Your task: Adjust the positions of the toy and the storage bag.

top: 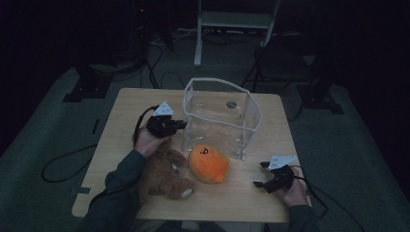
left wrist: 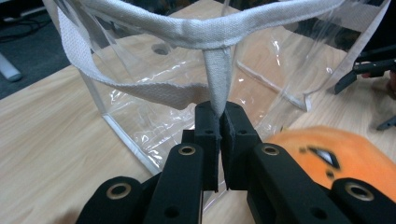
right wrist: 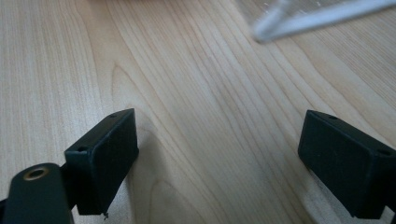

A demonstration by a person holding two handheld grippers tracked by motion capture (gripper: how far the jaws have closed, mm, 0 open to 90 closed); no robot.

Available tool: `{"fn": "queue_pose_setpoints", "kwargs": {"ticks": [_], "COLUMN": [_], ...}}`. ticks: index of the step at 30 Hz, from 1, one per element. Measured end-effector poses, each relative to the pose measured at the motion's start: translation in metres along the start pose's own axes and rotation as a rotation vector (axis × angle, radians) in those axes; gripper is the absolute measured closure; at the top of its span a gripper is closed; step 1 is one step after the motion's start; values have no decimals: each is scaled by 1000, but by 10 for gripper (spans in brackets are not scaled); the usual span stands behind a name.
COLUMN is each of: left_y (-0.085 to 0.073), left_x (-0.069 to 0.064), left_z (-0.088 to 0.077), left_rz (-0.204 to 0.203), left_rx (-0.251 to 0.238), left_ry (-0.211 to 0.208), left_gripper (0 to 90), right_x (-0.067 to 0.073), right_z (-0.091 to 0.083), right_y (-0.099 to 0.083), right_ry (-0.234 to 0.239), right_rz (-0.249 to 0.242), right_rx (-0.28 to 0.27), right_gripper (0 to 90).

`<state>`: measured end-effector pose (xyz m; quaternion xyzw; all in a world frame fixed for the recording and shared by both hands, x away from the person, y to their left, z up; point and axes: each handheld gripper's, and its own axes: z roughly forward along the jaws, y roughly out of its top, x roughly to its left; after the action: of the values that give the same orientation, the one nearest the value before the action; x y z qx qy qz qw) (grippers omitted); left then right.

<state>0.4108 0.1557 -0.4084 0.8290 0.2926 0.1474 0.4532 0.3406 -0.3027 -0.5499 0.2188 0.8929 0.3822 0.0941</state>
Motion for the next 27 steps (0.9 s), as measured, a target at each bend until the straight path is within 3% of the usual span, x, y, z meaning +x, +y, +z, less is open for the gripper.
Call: {"fn": "queue_pose_setpoints", "kwargs": {"ticks": [5,10,16,22,27], "left_y": [-17,-25,-29,-34,-45], "left_x": [3,8,8,8,11], "left_z": [-21,-36,-39,-44,-54], "left_rz": [-52,-62,-88,-106,-140], "left_rx": [-29,-16,-25,-26,-32], "left_ry": [23,75,64,54,103], "left_gripper": [864,863,844,648,559], "right_x": [0,1,0,1,0], "right_z": [0,0,0,0,0], "right_y": [0,0,0,0,0], "right_ry": [0,-1,-2,0,3], "right_rz": [2,5,4,3,0], "right_rx": [0,1,2,1,1], "right_gripper": [115,114,115,114,113]}}
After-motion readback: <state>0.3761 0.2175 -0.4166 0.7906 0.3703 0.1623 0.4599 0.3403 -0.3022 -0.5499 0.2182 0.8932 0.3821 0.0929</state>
